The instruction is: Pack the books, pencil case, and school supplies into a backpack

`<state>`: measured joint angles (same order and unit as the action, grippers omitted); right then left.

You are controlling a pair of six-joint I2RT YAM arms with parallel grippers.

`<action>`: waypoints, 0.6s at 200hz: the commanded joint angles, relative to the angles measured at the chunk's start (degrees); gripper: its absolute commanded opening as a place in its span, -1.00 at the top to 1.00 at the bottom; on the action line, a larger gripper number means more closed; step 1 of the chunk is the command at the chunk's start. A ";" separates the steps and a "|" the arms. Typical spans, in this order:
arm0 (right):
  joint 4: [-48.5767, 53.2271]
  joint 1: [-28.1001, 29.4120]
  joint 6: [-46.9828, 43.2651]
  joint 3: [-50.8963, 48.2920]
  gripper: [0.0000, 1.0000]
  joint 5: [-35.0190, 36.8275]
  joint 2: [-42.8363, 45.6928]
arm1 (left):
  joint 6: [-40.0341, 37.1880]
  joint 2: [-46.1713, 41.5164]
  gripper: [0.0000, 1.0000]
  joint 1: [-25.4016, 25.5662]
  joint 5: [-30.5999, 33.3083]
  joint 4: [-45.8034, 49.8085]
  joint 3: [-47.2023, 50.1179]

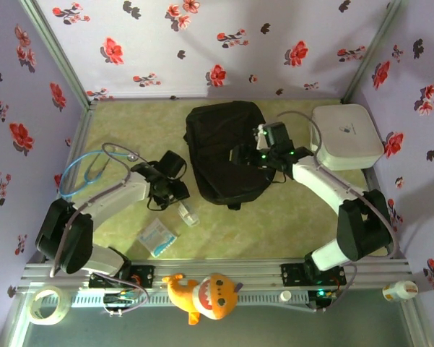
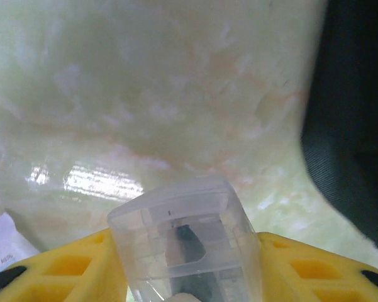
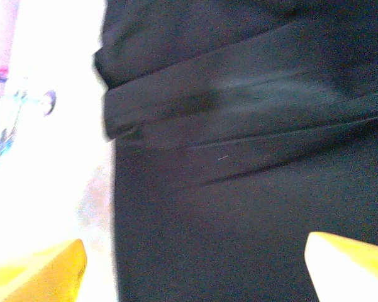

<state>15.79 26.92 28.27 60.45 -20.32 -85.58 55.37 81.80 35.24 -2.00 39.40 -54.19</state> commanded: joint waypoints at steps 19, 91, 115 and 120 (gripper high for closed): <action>-7.79 8.84 2.64 -0.32 -0.77 -9.11 -3.77 | -6.17 -0.32 0.07 -6.84 -10.59 -6.39 -4.37; -18.77 13.16 8.83 -1.16 -0.64 -14.47 -7.36 | -6.68 4.94 0.08 -10.52 -15.59 -11.50 -12.52; -21.15 13.16 10.35 -0.61 -0.54 -15.41 -8.83 | -6.02 6.06 0.08 -10.68 -16.41 -13.18 -13.86; -21.36 13.16 10.61 -0.50 -0.51 -15.58 -9.07 | -5.90 6.22 0.08 -10.70 -16.55 -13.49 -14.07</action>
<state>-1.17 39.77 36.36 59.92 -33.34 -93.06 50.17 86.91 25.10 -16.12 28.36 -65.82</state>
